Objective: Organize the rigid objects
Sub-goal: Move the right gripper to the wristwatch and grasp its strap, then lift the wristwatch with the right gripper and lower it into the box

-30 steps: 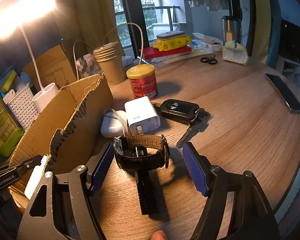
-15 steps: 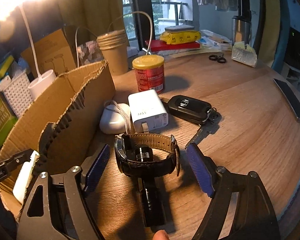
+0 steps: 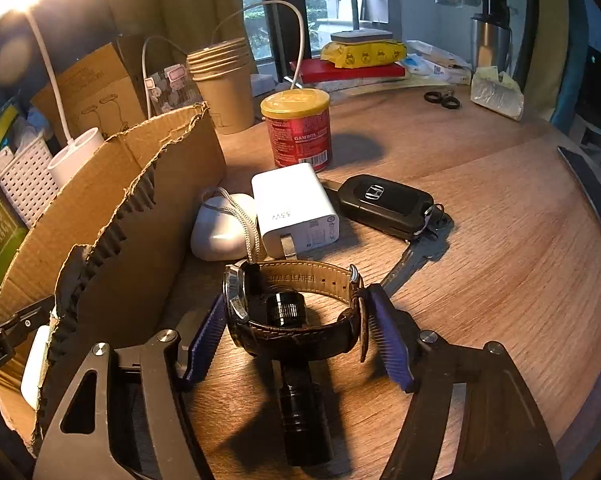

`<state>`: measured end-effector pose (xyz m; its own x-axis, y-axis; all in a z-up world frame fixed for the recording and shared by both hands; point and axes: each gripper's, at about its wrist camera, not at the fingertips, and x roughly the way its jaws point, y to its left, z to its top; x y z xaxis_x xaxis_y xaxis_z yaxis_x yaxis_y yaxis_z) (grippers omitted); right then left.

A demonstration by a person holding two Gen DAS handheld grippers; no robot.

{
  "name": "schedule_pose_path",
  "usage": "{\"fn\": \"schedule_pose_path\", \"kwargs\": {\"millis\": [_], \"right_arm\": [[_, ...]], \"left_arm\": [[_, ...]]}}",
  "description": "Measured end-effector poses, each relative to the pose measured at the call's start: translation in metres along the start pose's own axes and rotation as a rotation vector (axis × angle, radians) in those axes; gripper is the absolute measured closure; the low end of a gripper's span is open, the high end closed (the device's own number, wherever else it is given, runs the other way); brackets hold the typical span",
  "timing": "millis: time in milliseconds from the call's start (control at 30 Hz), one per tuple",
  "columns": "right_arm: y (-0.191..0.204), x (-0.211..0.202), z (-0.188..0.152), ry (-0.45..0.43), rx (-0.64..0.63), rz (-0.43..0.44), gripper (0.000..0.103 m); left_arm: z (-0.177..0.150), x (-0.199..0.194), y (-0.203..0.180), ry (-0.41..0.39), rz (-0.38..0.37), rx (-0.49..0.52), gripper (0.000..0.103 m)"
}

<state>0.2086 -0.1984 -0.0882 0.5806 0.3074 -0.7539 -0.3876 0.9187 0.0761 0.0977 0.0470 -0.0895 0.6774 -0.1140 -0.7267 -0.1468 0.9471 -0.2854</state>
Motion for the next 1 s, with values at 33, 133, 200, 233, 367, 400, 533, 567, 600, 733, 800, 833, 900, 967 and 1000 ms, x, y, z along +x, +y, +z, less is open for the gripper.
{"fn": "schedule_pose_path", "kwargs": {"millis": [33, 133, 200, 233, 367, 400, 533, 567, 600, 733, 800, 833, 900, 967, 1000], "right_arm": [[0.000, 0.000, 0.000, -0.002, -0.002, -0.001, 0.032], [0.001, -0.002, 0.000, -0.012, -0.003, -0.007, 0.033], [0.001, -0.005, 0.000, -0.027, -0.007, -0.011, 0.033], [0.001, -0.006, 0.000, -0.031, -0.008, -0.013, 0.033], [0.000, -0.010, 0.000, -0.052, -0.001, -0.017, 0.033], [-0.001, -0.012, 0.001, -0.059, 0.002, -0.018, 0.033], [-0.006, -0.020, 0.003, -0.090, 0.022, -0.021, 0.033], [-0.007, -0.022, 0.003, -0.095, 0.024, -0.021, 0.033], [-0.008, -0.025, 0.003, -0.102, 0.027, -0.021, 0.033], [-0.008, -0.033, 0.004, -0.122, 0.030, -0.025, 0.033], [-0.008, -0.037, 0.005, -0.130, 0.030, -0.025, 0.033], [-0.008, -0.039, 0.005, -0.134, 0.030, -0.024, 0.033], [-0.007, -0.043, 0.005, -0.144, 0.028, -0.024, 0.033], [-0.006, -0.046, 0.006, -0.153, 0.028, -0.023, 0.033], [-0.005, -0.049, 0.006, -0.159, 0.029, -0.021, 0.033]], "left_arm": [[0.000, 0.000, 0.000, 0.000, 0.000, 0.000, 0.091], [0.000, 0.000, 0.000, 0.000, 0.000, 0.000, 0.091], [0.000, 0.000, 0.000, 0.000, 0.000, 0.000, 0.091], [0.000, 0.000, 0.000, 0.000, 0.000, 0.000, 0.091], [0.000, 0.000, 0.000, 0.000, 0.000, 0.000, 0.091], [0.000, 0.000, 0.000, 0.000, 0.000, 0.000, 0.091], [0.000, 0.000, 0.000, 0.000, 0.000, 0.000, 0.091], [0.000, 0.000, 0.000, 0.000, 0.000, 0.000, 0.091], [0.000, 0.000, 0.000, 0.000, 0.000, 0.000, 0.091], [0.000, 0.000, 0.000, 0.000, 0.000, 0.000, 0.091], [0.000, 0.000, 0.000, 0.000, 0.000, 0.000, 0.091], [0.000, 0.000, 0.000, 0.000, 0.000, 0.000, 0.091], [0.000, 0.000, 0.000, 0.000, 0.000, 0.000, 0.091], [0.000, 0.000, 0.000, 0.000, 0.000, 0.000, 0.091], [0.000, 0.000, 0.000, 0.000, 0.000, 0.000, 0.091]]}}
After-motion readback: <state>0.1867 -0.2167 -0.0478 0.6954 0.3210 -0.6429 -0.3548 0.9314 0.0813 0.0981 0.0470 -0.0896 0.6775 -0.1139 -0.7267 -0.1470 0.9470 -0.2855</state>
